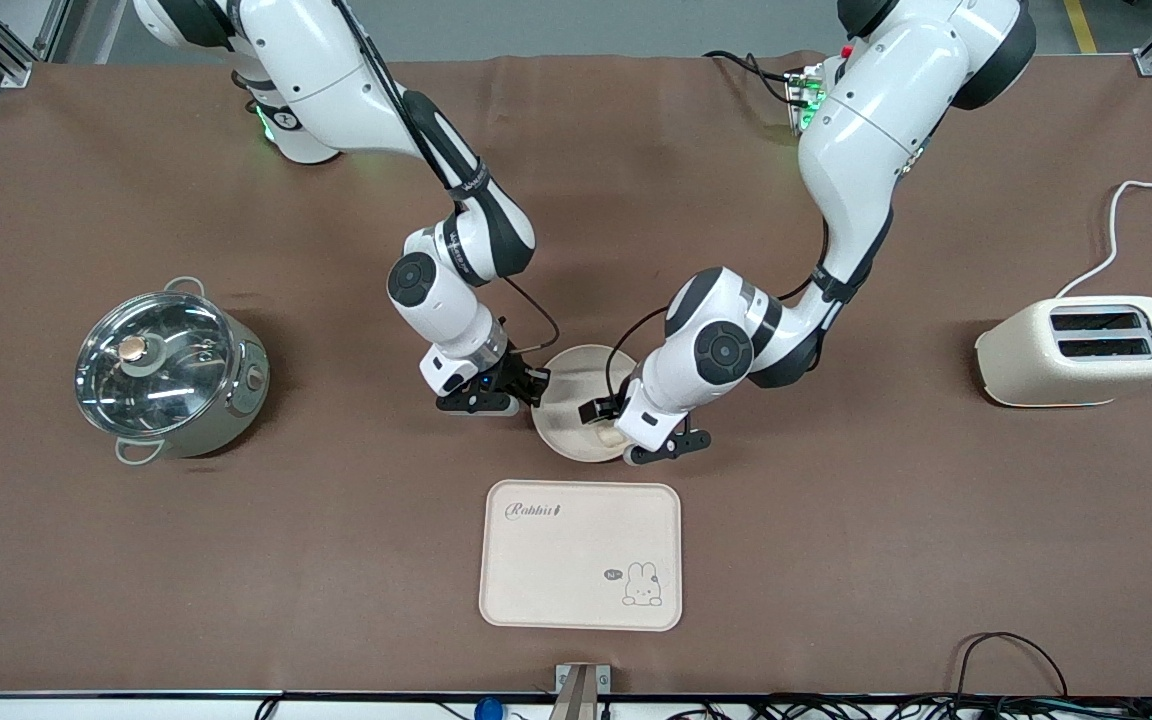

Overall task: Place bun in plate and plate on tray
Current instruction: 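Grasp the plate rim with the right gripper while the left gripper withdraws, then lift the plate with the right gripper and lower it onto the tray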

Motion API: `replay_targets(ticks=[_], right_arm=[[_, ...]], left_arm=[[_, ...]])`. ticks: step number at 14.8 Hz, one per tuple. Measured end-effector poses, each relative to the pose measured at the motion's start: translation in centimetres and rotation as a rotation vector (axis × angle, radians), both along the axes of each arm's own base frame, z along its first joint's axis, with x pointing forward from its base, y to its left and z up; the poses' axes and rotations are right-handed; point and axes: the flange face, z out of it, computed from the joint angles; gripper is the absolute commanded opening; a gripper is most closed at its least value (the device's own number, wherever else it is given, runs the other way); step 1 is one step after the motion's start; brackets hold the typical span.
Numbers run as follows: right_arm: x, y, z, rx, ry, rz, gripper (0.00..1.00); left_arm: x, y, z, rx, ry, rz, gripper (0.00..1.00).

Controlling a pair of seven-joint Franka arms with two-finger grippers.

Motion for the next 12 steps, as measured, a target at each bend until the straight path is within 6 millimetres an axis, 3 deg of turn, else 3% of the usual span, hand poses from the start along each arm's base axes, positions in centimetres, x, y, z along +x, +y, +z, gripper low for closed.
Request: replay_targets(ticks=[3,5,9,12], right_arm=[[0.7,0.0,0.8,0.009,-0.023,-0.004,0.0],[1.5,0.0,1.7,0.017,-0.044,-0.005,0.0],[4.0,-0.7,4.1,0.024,-0.123,0.033,0.0],[8.2,-1.8,7.1,0.06,-0.191,0.009,0.0]], left_arm=[[0.7,1.1,1.5,0.07,-0.027,-0.065,1.0],[2.9,4.5,5.5,0.145,-0.072,-0.148,1.0],[7.2,16.0,17.2,0.235,-0.186,-0.297,1.0],[8.0,25.9,26.1,0.313,-0.241,-0.306,1.0]])
